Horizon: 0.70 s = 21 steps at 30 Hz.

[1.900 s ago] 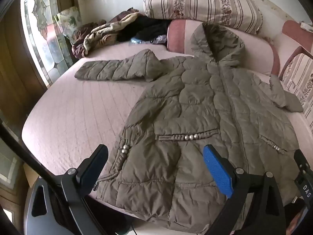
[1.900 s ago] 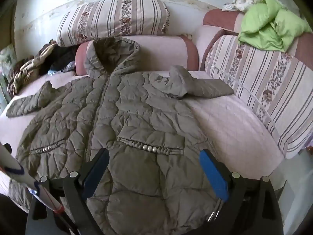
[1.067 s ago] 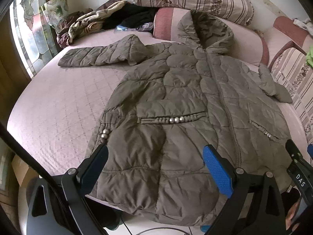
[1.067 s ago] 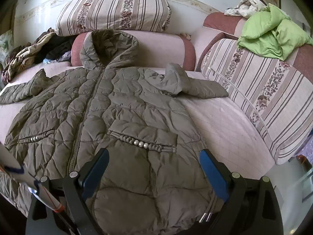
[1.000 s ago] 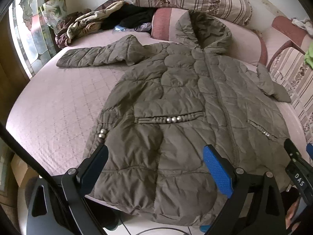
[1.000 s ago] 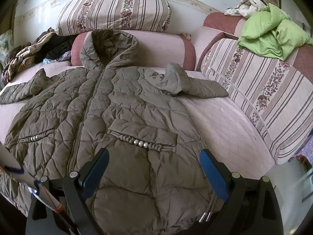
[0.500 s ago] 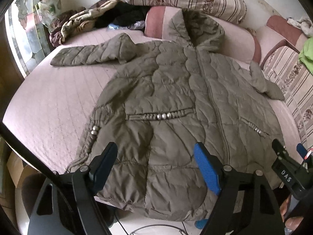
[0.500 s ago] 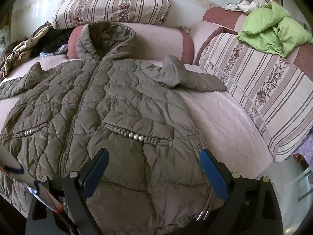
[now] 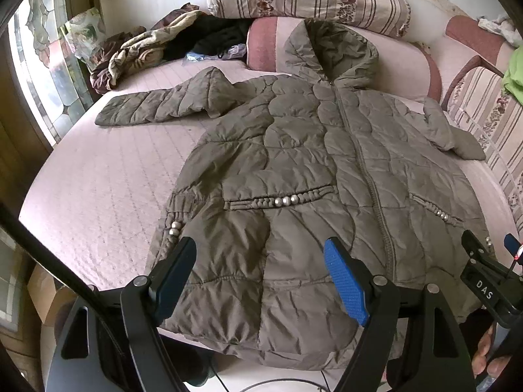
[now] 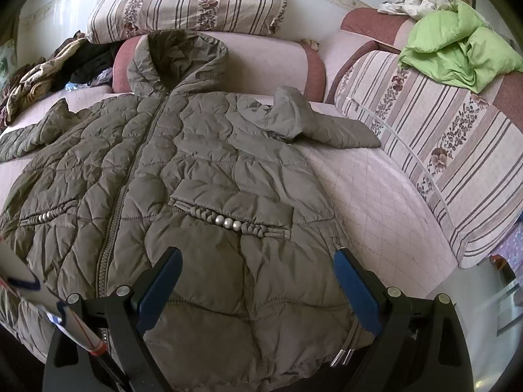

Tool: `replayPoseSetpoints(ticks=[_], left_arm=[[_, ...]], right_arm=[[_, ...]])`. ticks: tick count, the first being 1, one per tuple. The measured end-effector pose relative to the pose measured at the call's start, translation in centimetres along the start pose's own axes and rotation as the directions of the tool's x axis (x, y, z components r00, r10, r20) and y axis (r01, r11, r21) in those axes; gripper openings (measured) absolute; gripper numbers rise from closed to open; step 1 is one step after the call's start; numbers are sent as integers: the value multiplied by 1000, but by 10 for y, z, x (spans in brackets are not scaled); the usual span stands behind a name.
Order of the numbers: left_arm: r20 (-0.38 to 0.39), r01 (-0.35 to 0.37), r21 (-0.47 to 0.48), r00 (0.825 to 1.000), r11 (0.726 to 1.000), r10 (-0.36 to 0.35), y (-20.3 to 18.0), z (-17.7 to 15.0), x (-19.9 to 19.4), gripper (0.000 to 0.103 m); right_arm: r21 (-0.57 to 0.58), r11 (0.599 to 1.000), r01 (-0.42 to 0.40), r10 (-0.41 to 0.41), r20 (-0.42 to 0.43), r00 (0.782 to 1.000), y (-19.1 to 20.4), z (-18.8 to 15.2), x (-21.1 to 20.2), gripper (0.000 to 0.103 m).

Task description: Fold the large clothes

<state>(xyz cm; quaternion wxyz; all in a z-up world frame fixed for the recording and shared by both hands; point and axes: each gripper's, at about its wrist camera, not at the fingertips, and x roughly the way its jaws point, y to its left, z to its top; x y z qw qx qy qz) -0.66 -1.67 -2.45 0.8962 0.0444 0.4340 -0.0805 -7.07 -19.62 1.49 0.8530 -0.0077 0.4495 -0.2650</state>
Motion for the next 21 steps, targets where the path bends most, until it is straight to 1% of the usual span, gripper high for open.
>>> replayPoseSetpoints(ticks=[6,9,10,14,21], left_arm=[[-6,-49,10,999,999,50,1,0,2,80],[7,-112,16,994,994,112,1,-1,2,80],[9,-122,19,992,992,122,3,-2,1,80],[-10,-115,7,993,993,115,7,-2,4,80],[-6,-120,-4,993,993,120,10,-2,3,80]], right_arm=[[4,1000,-3,4,-9,1000,-1,-1,3,96],[3,1000,-3,3,-11,1000,-2,-2,4,96],[3,1000,-3,3,-12,1000,-2,-2,4,96],[4,1000,0,0,-17,1000,-1,-4,6,96],[13,1000,-3,4,-32,999,-2,-5,9,96]])
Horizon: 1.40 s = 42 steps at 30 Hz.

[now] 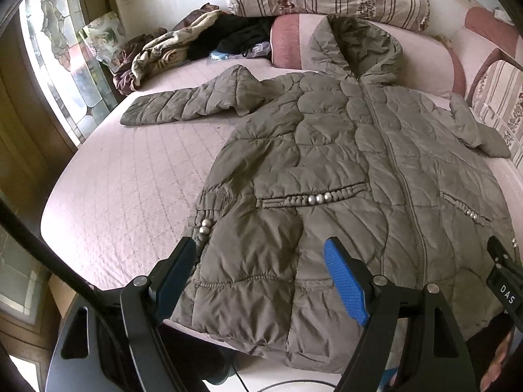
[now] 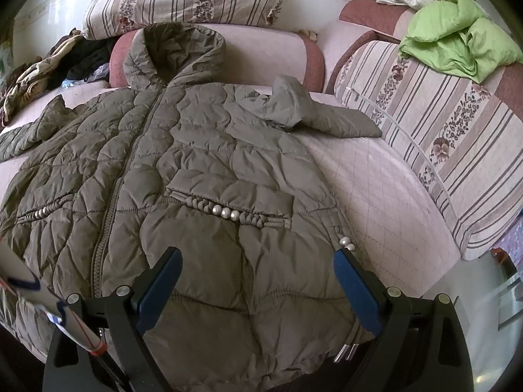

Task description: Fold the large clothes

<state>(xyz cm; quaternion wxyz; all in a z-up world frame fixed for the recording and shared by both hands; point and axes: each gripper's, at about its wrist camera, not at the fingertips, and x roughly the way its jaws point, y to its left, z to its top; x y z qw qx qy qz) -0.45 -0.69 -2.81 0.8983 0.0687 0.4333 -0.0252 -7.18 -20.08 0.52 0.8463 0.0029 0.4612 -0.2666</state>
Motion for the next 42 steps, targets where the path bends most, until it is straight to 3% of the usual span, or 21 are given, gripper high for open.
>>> replayPoseSetpoints(ticks=[21,27,31,32,33,35,37,42], left_arm=[[-34,16,-22,999,1000,-16,8,2,15,80],[-43,-25,-83,999,996,22,52,12,39,80],[-97,-37,-121,995,992,25,76,15,73,80],[-113,-44,-120,993,992,31,79,15,80,80],[-138,-59,-115,990,992,43,82,14,91,80],[-174,-91,-109,982,990,71,86,11,106,80],[-190,-79,-111,980,991,56,89,9,115,80],[-168,-98,-76,982,992,85,87,7,117,80]], right_arm=[[-4,1000,-29,29,-25,999,2,-3,7,96],[115,990,79,-78,-17,997,-58,8,19,96],[205,972,117,-101,-91,991,-104,8,55,96],[220,969,108,-84,-117,990,-109,7,63,91],[251,965,76,-36,-161,986,-114,5,76,78],[328,945,-21,103,-233,967,-119,-5,98,61],[370,928,-51,152,-248,957,-119,-11,105,61],[284,956,-76,153,-256,954,-97,-15,90,58]])
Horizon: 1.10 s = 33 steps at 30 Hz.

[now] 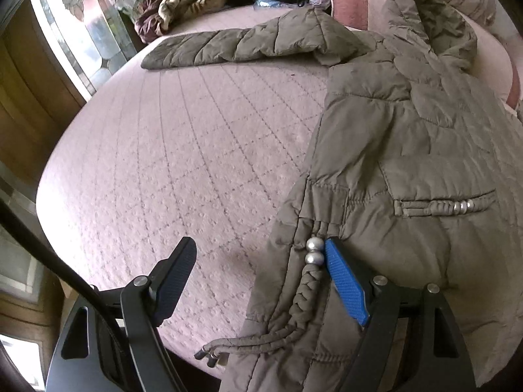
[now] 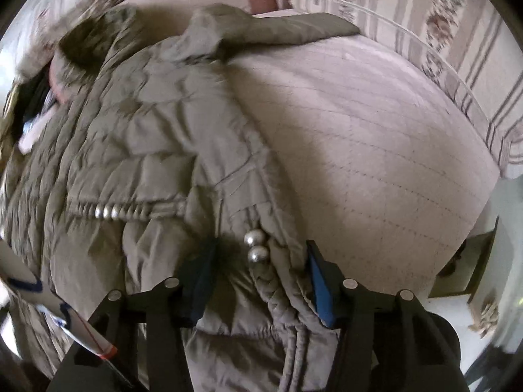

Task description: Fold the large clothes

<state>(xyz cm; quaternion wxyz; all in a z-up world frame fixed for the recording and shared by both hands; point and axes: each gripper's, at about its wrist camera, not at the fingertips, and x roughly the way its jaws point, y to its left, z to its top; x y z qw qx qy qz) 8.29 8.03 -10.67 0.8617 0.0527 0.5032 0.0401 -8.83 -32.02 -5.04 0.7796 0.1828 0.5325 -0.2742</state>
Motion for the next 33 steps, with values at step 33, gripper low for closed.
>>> replayPoseSetpoints(ticks=[33], left_arm=[[163,45,-313,987,949,7,150,88,-43,79]], right_arm=[[-469,876,-108,270,292,917,200,6,-85,76]])
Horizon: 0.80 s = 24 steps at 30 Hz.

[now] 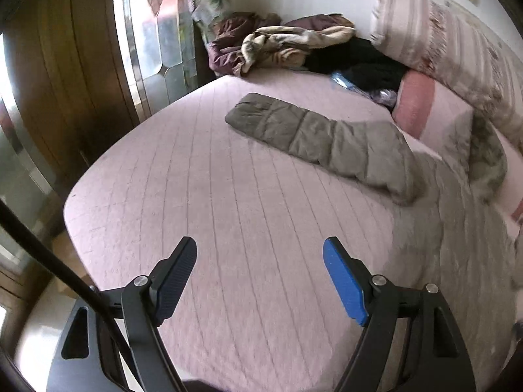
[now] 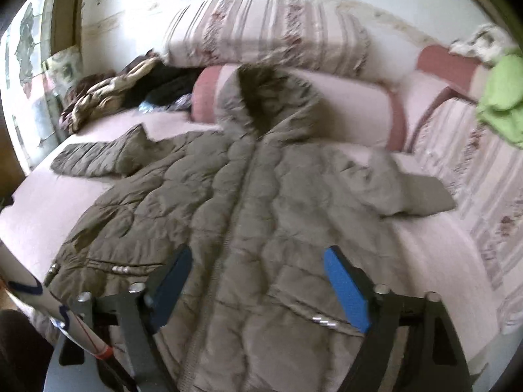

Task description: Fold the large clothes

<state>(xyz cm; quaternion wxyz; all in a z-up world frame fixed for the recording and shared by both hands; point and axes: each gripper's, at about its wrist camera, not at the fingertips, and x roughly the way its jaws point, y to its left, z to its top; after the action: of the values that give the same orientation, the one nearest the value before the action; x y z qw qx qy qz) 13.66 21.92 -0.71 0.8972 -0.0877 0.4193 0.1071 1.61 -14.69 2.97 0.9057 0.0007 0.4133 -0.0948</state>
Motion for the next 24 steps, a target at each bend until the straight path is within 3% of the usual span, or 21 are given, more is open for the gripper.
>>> replayPoseSetpoints(ticks=[3,6,10,13,19,22,24], left_arm=[[-5,-7,-21,1000,1000,7,8,22,23,79],[-34,2,-67,999,998,-4,17,48,57,79],[-111,59,-199,990,978,-82,34,78,112,79],[-154,112,-300,974,947,-164,41,94,152,79],[-182,214,-481,924,850,-336,41,110,225,79],[-142,225,-481,933,847,-329,33,123,239,79],[-137,247,-478,927,843,-350,25,134,250,80]], right_arm=[[40,997,-68,70,-70,995,-2,-2,26,66],[75,993,-93,100,-94,991,-2,-5,50,65],[105,985,-139,150,-107,983,-2,-12,74,65],[122,980,-160,175,-122,977,-3,-18,89,65],[122,979,-162,179,-142,974,-4,-27,111,66],[112,981,-160,175,-139,975,-1,-30,119,69],[101,983,-156,169,-138,976,1,-32,122,71]])
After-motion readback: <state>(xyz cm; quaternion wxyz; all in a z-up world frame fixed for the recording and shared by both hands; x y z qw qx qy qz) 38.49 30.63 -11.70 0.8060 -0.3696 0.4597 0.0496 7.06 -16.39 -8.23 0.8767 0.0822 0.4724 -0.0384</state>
